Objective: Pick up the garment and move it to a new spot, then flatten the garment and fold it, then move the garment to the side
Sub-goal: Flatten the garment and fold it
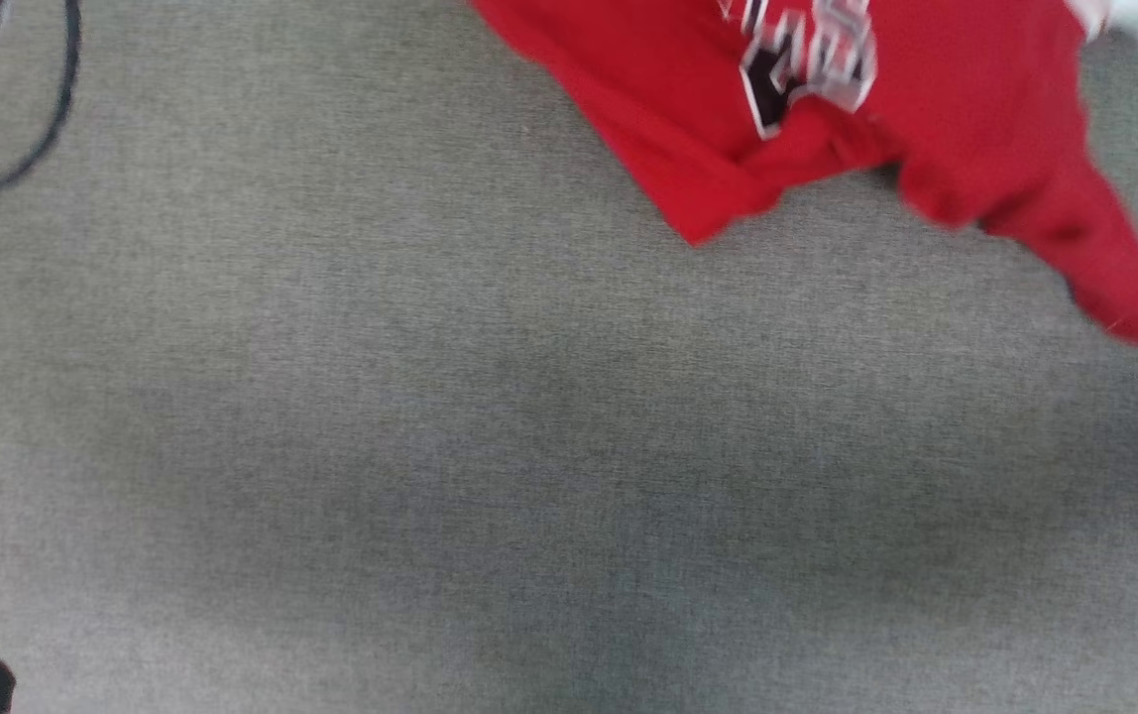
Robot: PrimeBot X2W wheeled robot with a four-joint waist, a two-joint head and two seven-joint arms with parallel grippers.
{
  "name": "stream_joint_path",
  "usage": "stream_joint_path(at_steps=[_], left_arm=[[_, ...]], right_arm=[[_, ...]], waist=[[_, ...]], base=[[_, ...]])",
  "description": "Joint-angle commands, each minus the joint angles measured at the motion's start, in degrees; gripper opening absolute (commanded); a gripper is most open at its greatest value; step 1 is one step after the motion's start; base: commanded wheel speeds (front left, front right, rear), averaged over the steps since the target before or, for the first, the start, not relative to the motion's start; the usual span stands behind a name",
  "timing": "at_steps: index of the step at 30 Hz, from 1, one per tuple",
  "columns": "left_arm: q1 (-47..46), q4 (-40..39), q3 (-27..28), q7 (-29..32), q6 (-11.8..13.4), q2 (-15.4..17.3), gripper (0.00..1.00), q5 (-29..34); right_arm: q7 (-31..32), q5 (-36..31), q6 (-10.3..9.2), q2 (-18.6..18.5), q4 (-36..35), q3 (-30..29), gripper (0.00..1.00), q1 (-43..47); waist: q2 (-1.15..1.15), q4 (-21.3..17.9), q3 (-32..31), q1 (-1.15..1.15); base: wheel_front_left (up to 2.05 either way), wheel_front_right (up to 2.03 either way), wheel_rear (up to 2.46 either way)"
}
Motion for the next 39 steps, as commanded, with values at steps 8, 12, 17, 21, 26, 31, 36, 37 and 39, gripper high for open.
stream_joint_path(at_steps=[8, 12, 17, 21, 26, 31, 36, 37, 39], left_arm=[[-14.9, 12.4, 4.5, -14.4, 0.1, -4.6, 0.0, 2.6], [-22.0, 16.7, 8.3, -20.0, 0.1, -6.4, 0.0, 1.1], [-23.8, 15.7, 10.0, -20.0, 0.1, -8.8, 0.0, -1.6], [-18.2, 13.2, 7.5, -15.9, 0.1, -9.2, 0.0, -3.7], [-6.5, 6.0, 5.1, -15.8, 0.1, -7.4, 0.0, -7.3], [10.1, -4.9, 4.5, -19.6, 0.1, -3.8, 0.0, -11.6], [27.2, -16.2, 4.7, -21.7, 0.1, -0.5, 0.0, -14.0], [30.4, -17.8, 4.9, -21.9, 0.1, 0.0, 0.0, -14.3], [35.9, -21.2, 5.0, -22.1, 0.1, 0.5, 0.0, -14.1]], right_arm=[[-18.4, -13.0, -0.05, 9.9, 14.7, -16.7, 0.0, -15.4], [-26.4, -20.1, -0.08, 14.0, 21.3, -24.7, 0.0, -24.0], [-30.7, -26.4, -0.09, 16.5, 27.6, -29.5, 0.0, -30.1], [-31.8, -28.6, -0.08, 17.2, 30.7, -28.1, 0.0, -27.8], [-34.5, -26.6, -0.06, 17.4, 31.9, -25.4, 0.0, -18.1], [-36.1, -21.0, -0.04, 16.9, 27.9, -20.6, 0.0, -3.3], [-35.2, -13.2, -0.04, 13.5, 16.3, -15.6, 0.0, 13.8], [-34.6, -11.3, -0.04, 12.5, 13.4, -15.4, 0.0, 17.6], [-32.7, -8.3, -0.04, 9.9, 8.1, -16.1, 0.0, 25.0]], waist=[[0.0, -2.6, 0.6, 0.0], [0.0, -3.4, 0.0, 0.0], [0.0, -3.7, -1.1, 0.0], [0.0, -3.4, -1.9, 0.0], [0.0, -2.9, -3.4, 0.0], [0.0, -2.7, -6.2, 0.0], [0.0, -2.1, -9.3, 0.0], [0.0, -2.0, -10.0, 0.0], [0.0, -1.8, -11.2, 0.0]], base=[[0.0, 0.0, 0.0], [0.0, 0.0, 0.0], [0.0, 0.0, 0.0], [0.0, 0.0, 0.0], [0.0, 0.0, 0.0], [0.0, 0.0, 0.0], [0.0, 0.0, 0.0], [0.0, 0.0, 0.0], [0.0, 0.0, 0.0]])
